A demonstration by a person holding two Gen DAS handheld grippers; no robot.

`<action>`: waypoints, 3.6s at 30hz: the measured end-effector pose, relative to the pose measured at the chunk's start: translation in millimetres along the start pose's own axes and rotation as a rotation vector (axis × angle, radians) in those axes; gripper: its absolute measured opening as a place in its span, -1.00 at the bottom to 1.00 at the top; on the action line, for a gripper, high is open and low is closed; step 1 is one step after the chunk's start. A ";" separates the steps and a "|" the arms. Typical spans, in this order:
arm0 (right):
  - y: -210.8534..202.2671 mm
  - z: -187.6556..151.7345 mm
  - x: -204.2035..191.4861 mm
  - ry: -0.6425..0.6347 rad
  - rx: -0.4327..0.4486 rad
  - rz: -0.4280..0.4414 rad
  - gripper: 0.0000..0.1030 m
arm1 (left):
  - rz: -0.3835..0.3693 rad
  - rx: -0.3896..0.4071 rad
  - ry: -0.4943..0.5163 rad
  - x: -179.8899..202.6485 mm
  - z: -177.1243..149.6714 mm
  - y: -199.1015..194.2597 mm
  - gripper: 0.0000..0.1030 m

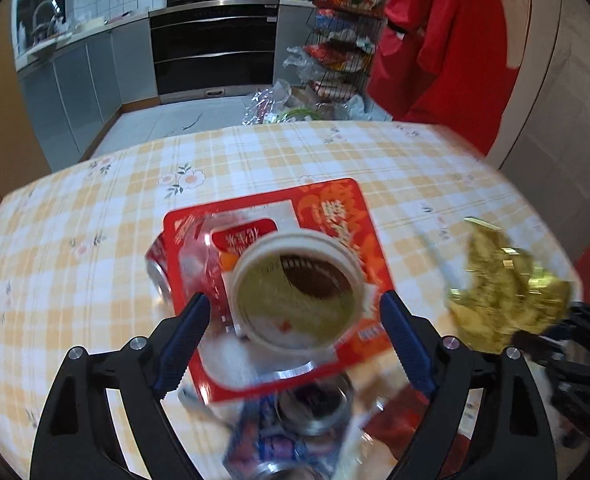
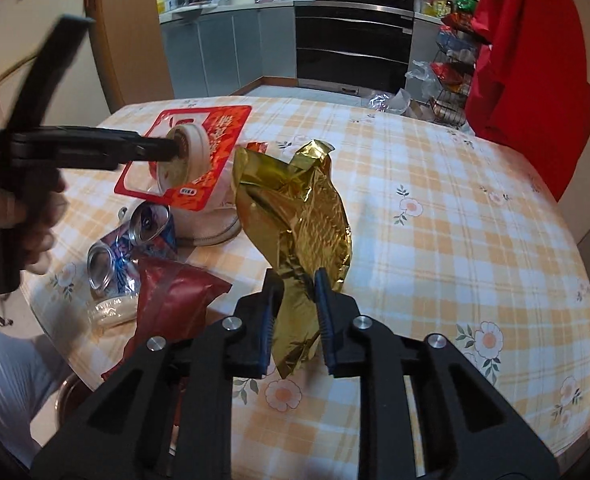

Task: Collect trash
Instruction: 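Grasp the gold foil wrapper with the right gripper while the left gripper grasps the yogurt lid, then carry the gold foil and yogurt lid over the bin and release the lid, then open the right gripper to drop the gold foil wrapper into the bin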

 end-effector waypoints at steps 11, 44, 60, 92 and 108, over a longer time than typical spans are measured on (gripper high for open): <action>-1.6 -1.9 7.5 0.034 0.008 0.016 -0.57 | 0.012 -0.033 0.067 -2.6 2.2 31.4 0.64; -75.5 22.8 -34.4 0.036 0.132 0.071 -0.57 | -0.082 0.202 0.068 -16.7 -30.5 -167.4 0.57; -144.7 -2.0 -92.8 -0.008 0.170 0.099 -0.57 | -0.165 0.145 -0.058 -6.2 -154.2 -241.2 0.57; -178.7 -55.1 -163.1 -0.075 0.032 0.245 -0.57 | 0.015 0.225 -0.206 -34.1 -215.9 -304.2 0.88; -149.2 -90.0 -196.0 -0.130 -0.148 0.320 -0.56 | 0.147 0.265 -0.302 -70.9 -230.2 -322.1 0.89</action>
Point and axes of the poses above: each gripper's, at about its wrist camera, not at the fingertips, and y roughly the way its jaws point, x to its right, z to its top, the point moved 1 cm from there along y, roughly the way its jaws point, and after that the axes turned 3 degrees about x, right-handed, at the moved point
